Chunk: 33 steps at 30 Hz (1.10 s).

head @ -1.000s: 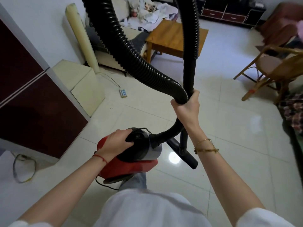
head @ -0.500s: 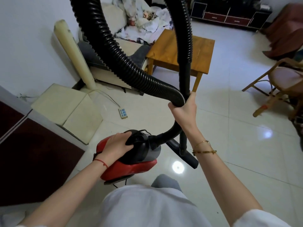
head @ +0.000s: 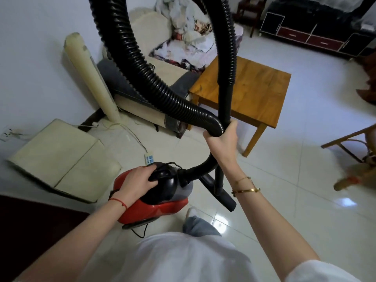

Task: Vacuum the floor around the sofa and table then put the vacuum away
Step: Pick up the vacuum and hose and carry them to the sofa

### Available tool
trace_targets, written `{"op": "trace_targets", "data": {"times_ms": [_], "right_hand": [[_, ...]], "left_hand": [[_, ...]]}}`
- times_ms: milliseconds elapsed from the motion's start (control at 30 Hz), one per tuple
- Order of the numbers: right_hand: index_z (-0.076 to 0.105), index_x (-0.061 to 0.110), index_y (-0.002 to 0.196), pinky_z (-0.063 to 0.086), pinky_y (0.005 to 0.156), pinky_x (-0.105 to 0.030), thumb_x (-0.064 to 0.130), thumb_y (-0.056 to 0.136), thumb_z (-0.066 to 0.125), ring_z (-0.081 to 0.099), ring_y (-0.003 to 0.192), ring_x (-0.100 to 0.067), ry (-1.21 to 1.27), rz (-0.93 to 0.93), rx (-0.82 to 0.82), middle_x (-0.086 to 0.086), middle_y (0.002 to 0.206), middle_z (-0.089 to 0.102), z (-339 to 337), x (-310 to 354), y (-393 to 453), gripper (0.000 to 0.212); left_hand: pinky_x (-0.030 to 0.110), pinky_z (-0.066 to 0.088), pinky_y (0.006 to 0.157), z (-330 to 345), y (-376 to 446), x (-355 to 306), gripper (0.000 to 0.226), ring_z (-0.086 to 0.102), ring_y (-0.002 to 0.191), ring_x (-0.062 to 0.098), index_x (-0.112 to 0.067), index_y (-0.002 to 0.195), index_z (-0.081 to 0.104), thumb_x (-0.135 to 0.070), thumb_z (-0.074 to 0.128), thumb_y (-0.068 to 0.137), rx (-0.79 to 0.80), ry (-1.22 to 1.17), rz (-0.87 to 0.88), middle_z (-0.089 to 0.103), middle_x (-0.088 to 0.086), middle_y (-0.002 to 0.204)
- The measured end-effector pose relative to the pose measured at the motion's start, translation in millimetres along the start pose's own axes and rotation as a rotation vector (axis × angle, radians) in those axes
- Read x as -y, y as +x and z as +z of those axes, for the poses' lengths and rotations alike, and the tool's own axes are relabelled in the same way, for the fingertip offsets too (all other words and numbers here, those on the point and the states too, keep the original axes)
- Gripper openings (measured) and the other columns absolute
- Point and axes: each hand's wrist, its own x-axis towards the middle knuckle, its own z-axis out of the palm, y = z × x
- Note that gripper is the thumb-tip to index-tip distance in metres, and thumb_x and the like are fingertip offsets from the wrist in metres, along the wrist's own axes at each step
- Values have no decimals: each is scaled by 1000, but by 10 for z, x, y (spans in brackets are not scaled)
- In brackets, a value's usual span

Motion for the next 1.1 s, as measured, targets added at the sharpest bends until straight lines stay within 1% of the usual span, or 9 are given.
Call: {"op": "trace_targets", "data": {"times_ms": [67, 167, 300, 433, 567, 667, 800, 933, 1100], "right_hand": [[41, 16, 108, 56, 65, -27, 16, 67, 73, 63, 83, -11, 4, -5, 28, -3, 95, 59, 82, -32, 402, 52], [40, 17, 108, 58, 68, -31, 19, 66, 73, 63, 84, -11, -3, -2, 64, -5, 96, 60, 231, -77, 950, 54], [39, 22, 107, 58, 69, -34, 21, 61, 72, 63, 86, -14, -11, 6, 88, -5, 97, 60, 459, -159, 1585, 57], [38, 21, 107, 56, 66, -28, 18, 66, 74, 64, 84, -14, 3, 2, 114, -5, 94, 61, 677, -217, 2136, 55], [39, 17, 106, 51, 62, -24, 25, 66, 72, 62, 79, -14, 26, 1, 134, -5, 90, 59, 920, -358, 2622, 52], [38, 15, 105, 49, 61, -22, 23, 67, 72, 60, 76, -13, 29, 17, 157, -4, 88, 56, 1113, -529, 2942, 52], [37, 14, 105, 48, 63, -21, 25, 67, 74, 61, 81, -15, 12, 27, 154, -8, 92, 59, 1390, -890, 3280, 54], [38, 13, 111, 50, 68, -22, 29, 68, 76, 62, 89, -16, -13, 67, 176, -9, 98, 60, 1675, -1401, 3538, 60], [37, 18, 107, 45, 65, -17, 21, 74, 77, 59, 88, -12, -47, 101, 222, -6, 98, 58, 2027, -2223, 3749, 53]], "left_hand": [[28, 45, 63, -29, 359, -17, 31, 66, 89, 23, -23, 112, 62, -23, 65, 81, -9, -32, -28, 71, 3, 94], [35, 53, 67, -59, 848, -14, 24, 67, 83, 23, -25, 100, 60, -24, 64, 77, 2, -78, -67, 69, 2, 88], [38, 55, 69, -97, 1433, -19, 23, 67, 82, 22, -24, 100, 59, -24, 66, 78, 5, -86, -100, 69, 1, 88], [38, 55, 70, -95, 1998, 50, 21, 67, 82, 21, -21, 101, 59, -22, 66, 81, 31, -96, -131, 69, 2, 90], [39, 56, 72, -25, 2515, 161, 22, 67, 82, 20, -21, 103, 58, -22, 66, 83, 64, -125, -153, 68, 2, 90], [40, 57, 72, 67, 2881, 273, 23, 67, 82, 21, -22, 105, 56, -22, 65, 84, 94, -129, -163, 68, 3, 91], [39, 57, 72, 325, 3335, 461, 23, 68, 82, 20, -22, 106, 55, -23, 65, 85, 115, -122, -186, 69, 3, 93], [40, 57, 74, 738, 3710, 671, 27, 68, 86, 23, -21, 112, 54, -24, 64, 86, 148, -114, -216, 69, 5, 96], [39, 56, 75, 1493, 4067, 986, 37, 67, 92, 26, -17, 123, 52, -24, 62, 88, 173, -115, -263, 69, 9, 103]]}}
